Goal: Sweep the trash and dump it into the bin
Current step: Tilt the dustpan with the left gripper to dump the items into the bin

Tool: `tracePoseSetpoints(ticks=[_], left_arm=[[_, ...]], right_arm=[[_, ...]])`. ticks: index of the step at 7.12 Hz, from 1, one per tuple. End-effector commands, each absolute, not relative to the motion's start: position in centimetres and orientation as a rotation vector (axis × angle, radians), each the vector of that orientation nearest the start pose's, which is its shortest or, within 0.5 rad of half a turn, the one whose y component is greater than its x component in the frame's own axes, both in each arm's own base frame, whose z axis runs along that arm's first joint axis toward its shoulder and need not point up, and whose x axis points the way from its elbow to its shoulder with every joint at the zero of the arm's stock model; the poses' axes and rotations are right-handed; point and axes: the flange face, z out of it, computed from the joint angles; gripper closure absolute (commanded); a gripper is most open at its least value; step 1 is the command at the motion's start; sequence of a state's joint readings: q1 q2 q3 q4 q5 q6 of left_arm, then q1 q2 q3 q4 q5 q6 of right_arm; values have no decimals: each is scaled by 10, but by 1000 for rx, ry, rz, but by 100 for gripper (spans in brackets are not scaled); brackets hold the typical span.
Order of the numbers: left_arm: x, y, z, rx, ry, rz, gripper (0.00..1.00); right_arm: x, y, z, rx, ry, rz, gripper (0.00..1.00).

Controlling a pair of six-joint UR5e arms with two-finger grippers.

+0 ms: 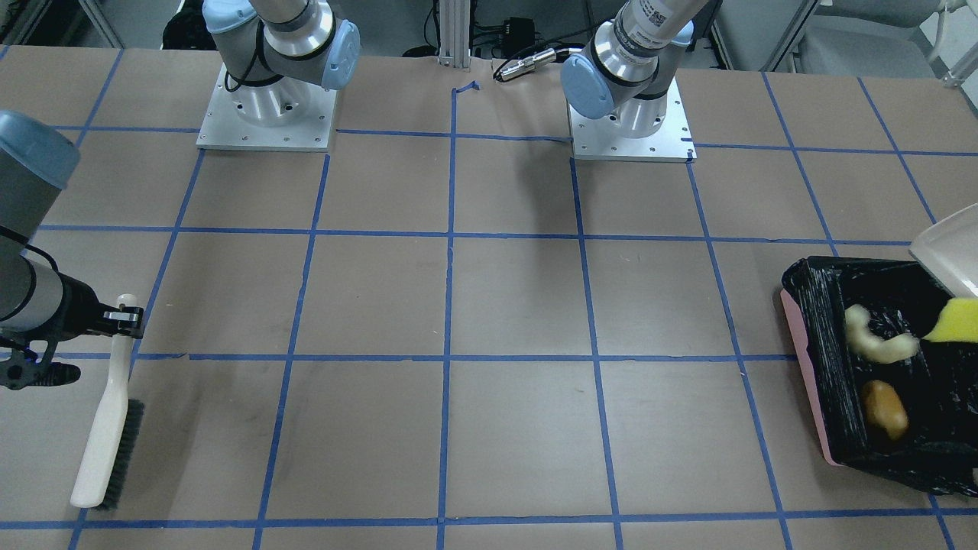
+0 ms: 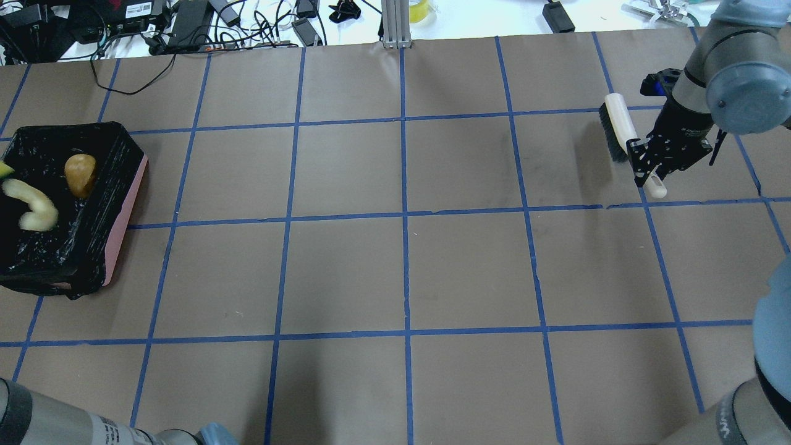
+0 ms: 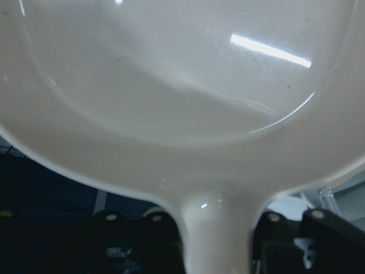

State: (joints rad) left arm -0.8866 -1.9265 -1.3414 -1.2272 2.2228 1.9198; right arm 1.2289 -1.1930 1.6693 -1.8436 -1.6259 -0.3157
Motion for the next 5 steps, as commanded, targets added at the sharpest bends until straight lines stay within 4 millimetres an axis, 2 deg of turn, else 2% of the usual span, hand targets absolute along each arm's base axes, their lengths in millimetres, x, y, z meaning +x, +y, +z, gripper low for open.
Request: tracePoseSetpoints(ticks=[1,3,4,5], left_arm=[[330,-569,462,1512,2035,824,100],[329,-568,470,1577,2035,751,100],[320,-568,469,1726,2046,616,100],[312,-565,462,1837,2113,492,100]], right_arm=[[-76,-593,251,31,3105,350,100],[-76,-591,241,35,3096,376,96],[-76,-591,242,35,3095,373,77],[-76,-592,243,36,3099,357,28]])
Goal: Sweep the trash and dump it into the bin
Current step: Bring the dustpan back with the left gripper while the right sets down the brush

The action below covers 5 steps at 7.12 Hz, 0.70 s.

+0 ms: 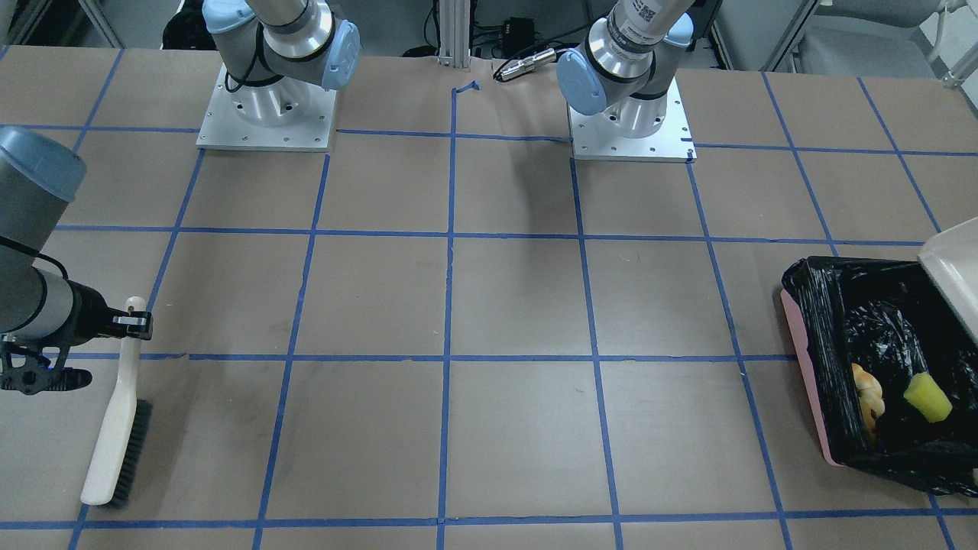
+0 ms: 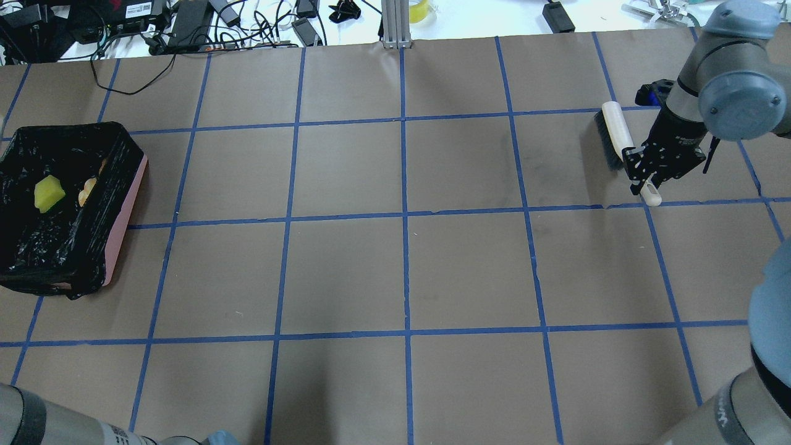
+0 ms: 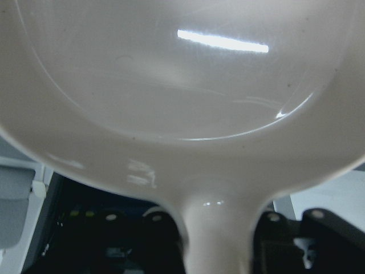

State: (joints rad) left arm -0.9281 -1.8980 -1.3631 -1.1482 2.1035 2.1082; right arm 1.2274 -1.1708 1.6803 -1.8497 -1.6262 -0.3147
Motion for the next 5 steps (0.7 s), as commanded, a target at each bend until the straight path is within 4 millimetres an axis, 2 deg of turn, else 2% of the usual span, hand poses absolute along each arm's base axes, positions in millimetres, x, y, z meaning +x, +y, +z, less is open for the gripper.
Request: tracePoseSetpoints(ticks=[1,2,3,4,5], left_arm=[[297,-569,456,1913,2146,349,100],[278,-576,431,2048,2204,285,100],[242,-591,412,2123,2252,214,100],[189,-611,401,2150,2260,173,100],[123,-630,396,2170,2239,162,100]], right_arm=[[-77,-594,246,39,3109,328,8],[-77,-595,249,42,3113,315,0],[-77,-595,254,45,3119,303,0],[-78,-596,263,42,3129,286,0],[-76,-594,285,42,3137,235,0]])
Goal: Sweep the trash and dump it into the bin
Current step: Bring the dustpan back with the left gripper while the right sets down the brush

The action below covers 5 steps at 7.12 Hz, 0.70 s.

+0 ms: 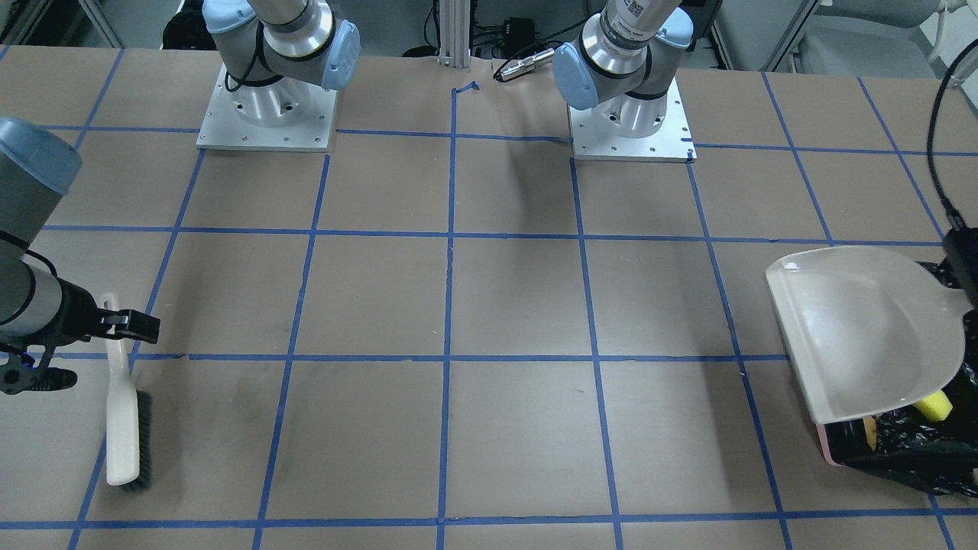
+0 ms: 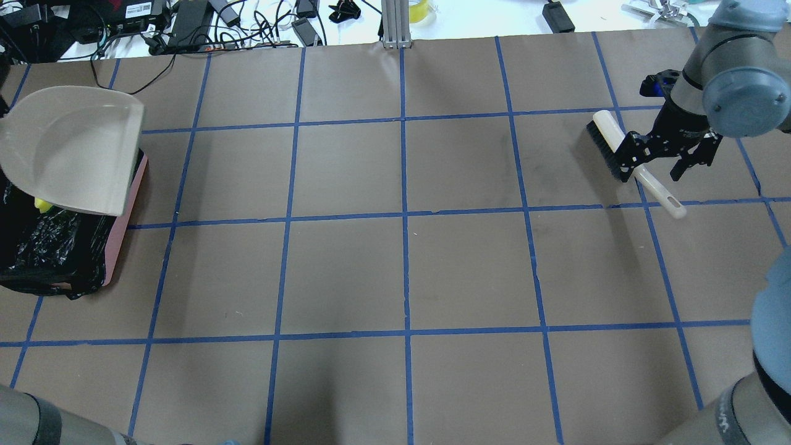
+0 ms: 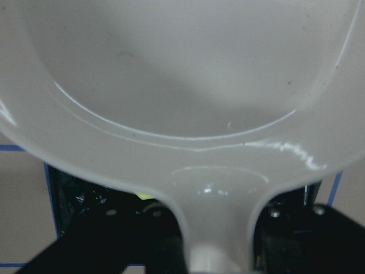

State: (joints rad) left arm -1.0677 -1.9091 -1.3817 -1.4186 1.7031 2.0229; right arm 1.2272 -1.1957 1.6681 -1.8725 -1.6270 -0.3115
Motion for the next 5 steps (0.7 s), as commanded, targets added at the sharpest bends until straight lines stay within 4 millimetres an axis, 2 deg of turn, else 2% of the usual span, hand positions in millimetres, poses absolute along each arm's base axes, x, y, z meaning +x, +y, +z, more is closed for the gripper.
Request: tracePoseSetpoints(ticks=[1,2,3,4,5], left_arm=[[68,-640,375,2161,2314,138,100],[29,-649,346,2186,2339,121,100],[26,-663,320,2177,2341,102,100],[17,-674,290,2158,2425,64,100],[-11,-687,266,2108,2439,26,100]], right_arm=[[-70,-593,322,43,3153,136,0],[-56,-594,373,15,3205,20,0],[-34,-592,428,-33,3225,-88,0],[2,-588,451,22,3204,-91,0],[59,-583,458,11,3201,-119,0]])
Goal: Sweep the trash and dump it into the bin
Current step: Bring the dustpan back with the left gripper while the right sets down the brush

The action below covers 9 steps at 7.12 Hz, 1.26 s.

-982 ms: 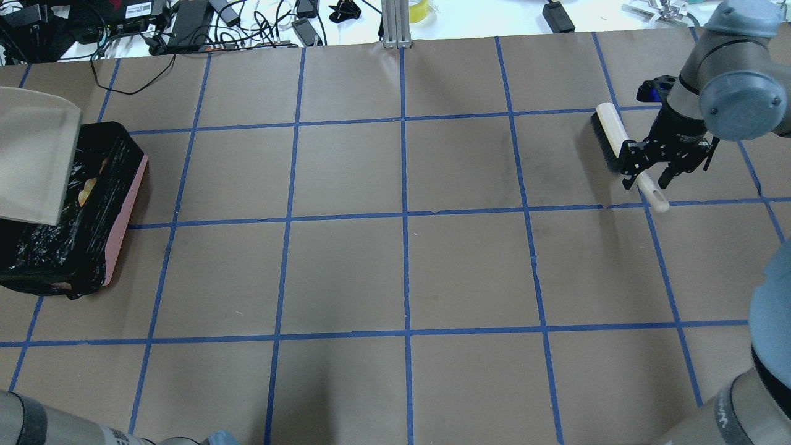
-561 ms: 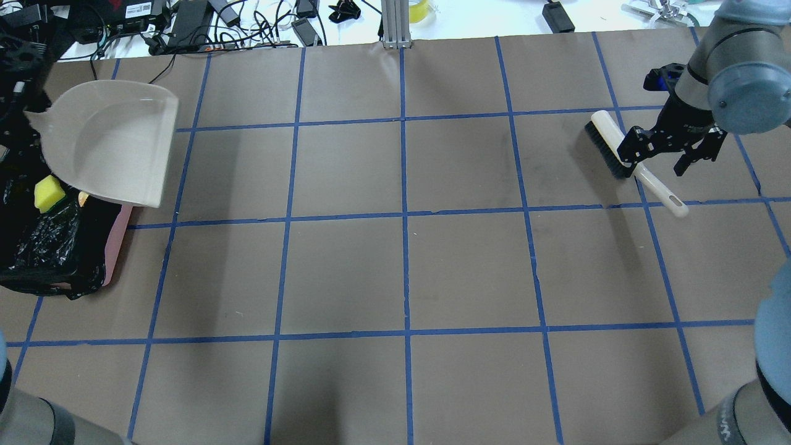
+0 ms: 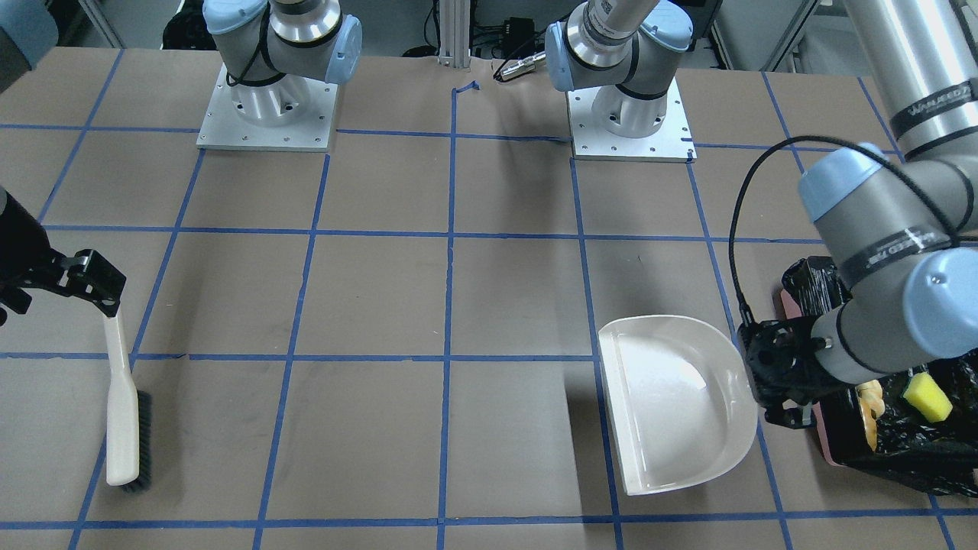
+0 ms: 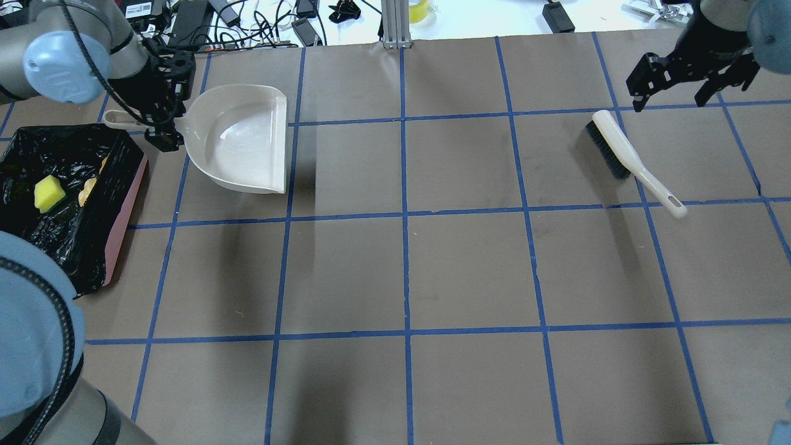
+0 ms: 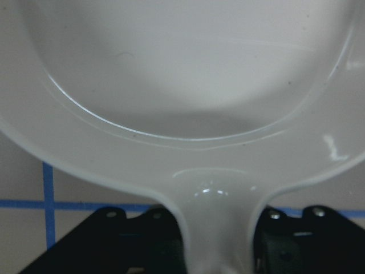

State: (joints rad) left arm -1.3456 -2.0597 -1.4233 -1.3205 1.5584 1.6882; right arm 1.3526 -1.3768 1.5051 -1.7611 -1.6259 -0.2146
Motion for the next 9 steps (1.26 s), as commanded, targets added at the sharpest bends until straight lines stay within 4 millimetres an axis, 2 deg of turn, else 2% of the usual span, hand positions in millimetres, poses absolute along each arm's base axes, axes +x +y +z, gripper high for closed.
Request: tracePoseSetpoints(ticks=[1,2,4,5,6,7,8,9], left_arm=[[-34,-684,248,2129,2438,59,100],[-34,-684,245,2135,2430,59,100],[-35,-682,225,2175,2381,45,100],[-34,-686,221,2175,2336,4,100],[-34,-685,216,2176,2341,13,100],[-34,-685,215,2176,2344,12,95],[-34,-685,213,2174,2350,14,61],[-34,-684,212,2176,2348,17,59]], right_arm=[[112,-574,458,-72,3202,-118,0],[131,-564,461,-53,3195,-114,0],[131,-561,463,-41,3194,-112,0],[132,-554,475,-31,3190,-136,0],[134,-534,485,-30,3160,-107,0],[135,-517,489,-36,3159,-75,0],[133,-513,485,-43,3160,-51,0],[132,-512,486,-43,3160,-53,0]])
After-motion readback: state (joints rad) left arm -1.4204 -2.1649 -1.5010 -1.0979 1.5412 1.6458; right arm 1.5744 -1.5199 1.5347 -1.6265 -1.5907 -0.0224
